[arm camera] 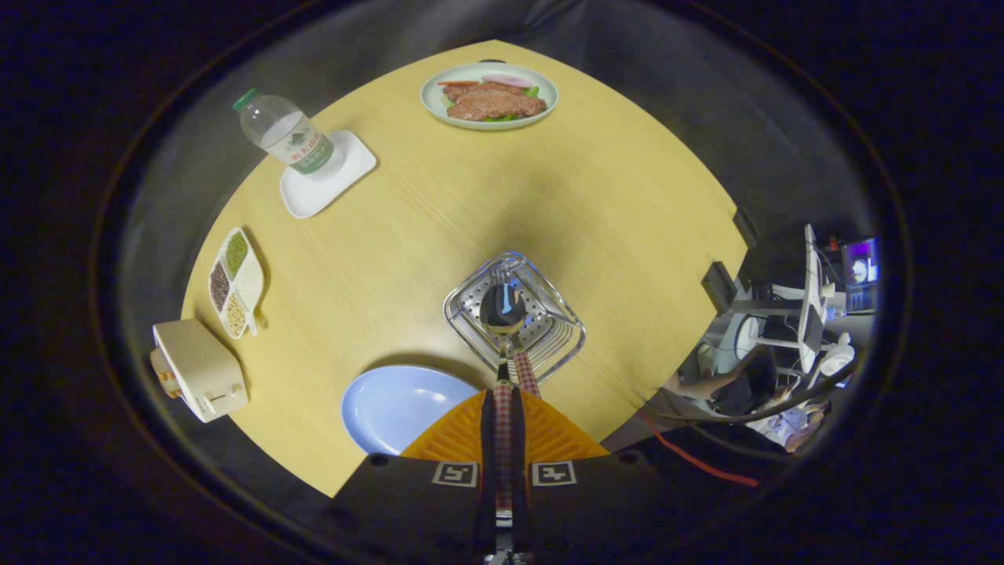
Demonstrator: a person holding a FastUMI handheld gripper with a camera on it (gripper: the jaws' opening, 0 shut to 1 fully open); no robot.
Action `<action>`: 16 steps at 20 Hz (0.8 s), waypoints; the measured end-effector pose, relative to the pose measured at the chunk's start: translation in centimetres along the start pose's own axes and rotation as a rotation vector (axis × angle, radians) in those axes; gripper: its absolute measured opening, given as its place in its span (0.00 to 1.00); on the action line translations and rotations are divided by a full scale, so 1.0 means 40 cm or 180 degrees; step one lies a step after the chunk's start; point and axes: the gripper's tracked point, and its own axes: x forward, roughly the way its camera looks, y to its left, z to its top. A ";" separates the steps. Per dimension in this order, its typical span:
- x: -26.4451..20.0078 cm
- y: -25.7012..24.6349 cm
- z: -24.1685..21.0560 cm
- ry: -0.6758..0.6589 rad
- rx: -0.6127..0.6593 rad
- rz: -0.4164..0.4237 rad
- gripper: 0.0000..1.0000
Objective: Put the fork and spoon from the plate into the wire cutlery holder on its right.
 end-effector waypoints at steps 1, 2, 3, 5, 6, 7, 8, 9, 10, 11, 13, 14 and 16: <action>0.009 0.006 0.002 0.0062 -0.0023 0.0040 0.11; 0.018 0.009 0.007 0.0111 -0.0043 0.0066 0.11; 0.027 0.010 0.008 0.0157 -0.0069 0.0075 0.11; 0.037 0.009 0.018 0.0220 -0.0147 0.0101 0.15; 0.040 0.009 0.024 0.0227 -0.0189 0.0111 0.16; 0.044 0.011 0.032 0.0223 -0.0229 0.0131 0.17; 0.046 0.009 0.032 0.0232 -0.0251 0.0131 0.18; 0.044 0.008 0.037 0.0235 -0.0296 0.0150 0.25; 0.044 0.008 0.040 0.0201 -0.0320 0.0179 0.31; 0.029 0.003 0.042 0.0163 -0.0356 0.0164 0.43; 0.011 -0.012 0.037 0.0137 -0.0489 0.0133 0.66; 0.004 -0.022 0.037 0.0110 -0.0542 0.0098 0.78; -0.015 -0.042 0.034 0.0039 -0.0591 0.0034 1.00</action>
